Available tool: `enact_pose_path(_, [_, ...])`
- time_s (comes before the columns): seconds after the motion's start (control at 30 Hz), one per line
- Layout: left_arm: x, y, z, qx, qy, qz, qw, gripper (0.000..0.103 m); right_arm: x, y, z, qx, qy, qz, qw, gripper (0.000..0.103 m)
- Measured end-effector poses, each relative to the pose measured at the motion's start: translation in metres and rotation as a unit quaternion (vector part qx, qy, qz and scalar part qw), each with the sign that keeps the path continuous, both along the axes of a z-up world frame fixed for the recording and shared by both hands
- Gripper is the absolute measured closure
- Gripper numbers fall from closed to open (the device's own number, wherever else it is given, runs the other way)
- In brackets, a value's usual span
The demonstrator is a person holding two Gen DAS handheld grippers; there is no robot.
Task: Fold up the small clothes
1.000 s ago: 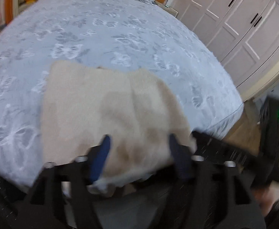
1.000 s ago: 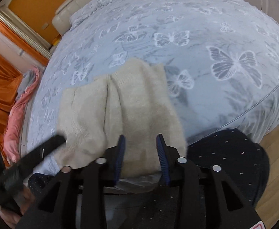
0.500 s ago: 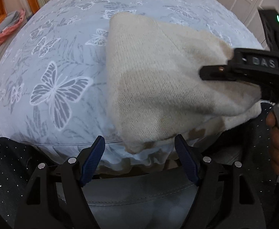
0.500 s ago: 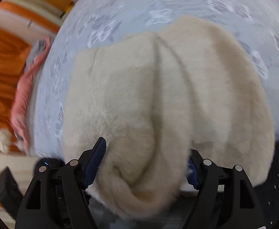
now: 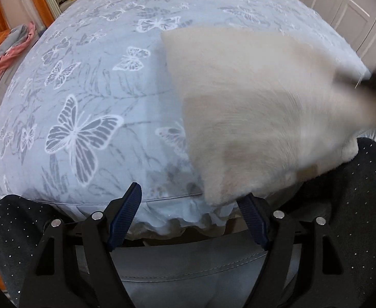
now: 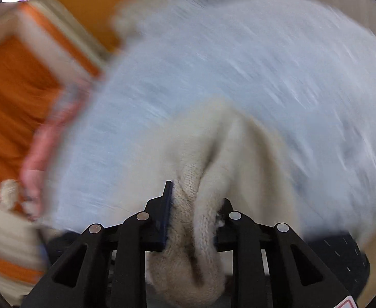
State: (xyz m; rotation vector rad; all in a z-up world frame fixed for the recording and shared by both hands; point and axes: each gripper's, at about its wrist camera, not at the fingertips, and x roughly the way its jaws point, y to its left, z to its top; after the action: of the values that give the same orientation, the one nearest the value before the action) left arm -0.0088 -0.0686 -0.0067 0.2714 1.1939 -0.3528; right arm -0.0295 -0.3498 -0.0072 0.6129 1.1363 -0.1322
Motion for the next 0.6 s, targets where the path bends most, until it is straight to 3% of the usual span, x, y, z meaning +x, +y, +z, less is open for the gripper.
enact_pose_path(0.07, [-0.003, -0.002, -0.001, 0.009, 0.002, -0.003, 1.0000, 0.030, -0.007, -0.005, -0.026, 0.043, 0.019, -0.019, 0.999, 0.079])
enact_pose_path(0.13, [-0.006, -0.002, 0.000, 0.011, -0.002, -0.002, 0.9999, 0.030, -0.009, -0.005, -0.021, 0.056, 0.003, -0.031, 0.998, 0.070])
enact_pose_path(0.27, [-0.004, 0.004, 0.004, 0.000, 0.003, 0.011, 0.9999, 0.030, -0.003, 0.002, -0.015, 0.045, 0.006, -0.022, 0.999, 0.064])
enact_pose_path(0.4, [-0.006, 0.013, 0.012, -0.020, 0.003, 0.017, 0.9996, 0.030, -0.003, 0.002, -0.010, 0.069, -0.005, -0.026, 0.997, 0.055])
enact_pose_path(0.47, [-0.008, 0.020, 0.018, -0.032, 0.000, 0.023, 0.9992, 0.030, -0.001, -0.001, -0.012, 0.058, 0.003, -0.020, 0.998, 0.060])
enact_pose_path(0.5, [-0.009, 0.026, 0.024, -0.038, -0.009, 0.031, 0.9988, 0.030, 0.002, 0.003, -0.007, 0.042, 0.003, -0.013, 0.999, 0.079])
enact_pose_path(0.6, [-0.008, 0.046, 0.040, -0.046, -0.029, 0.056, 0.9969, 0.030, 0.020, 0.035, 0.034, 0.016, -0.041, 0.037, 0.998, 0.082])
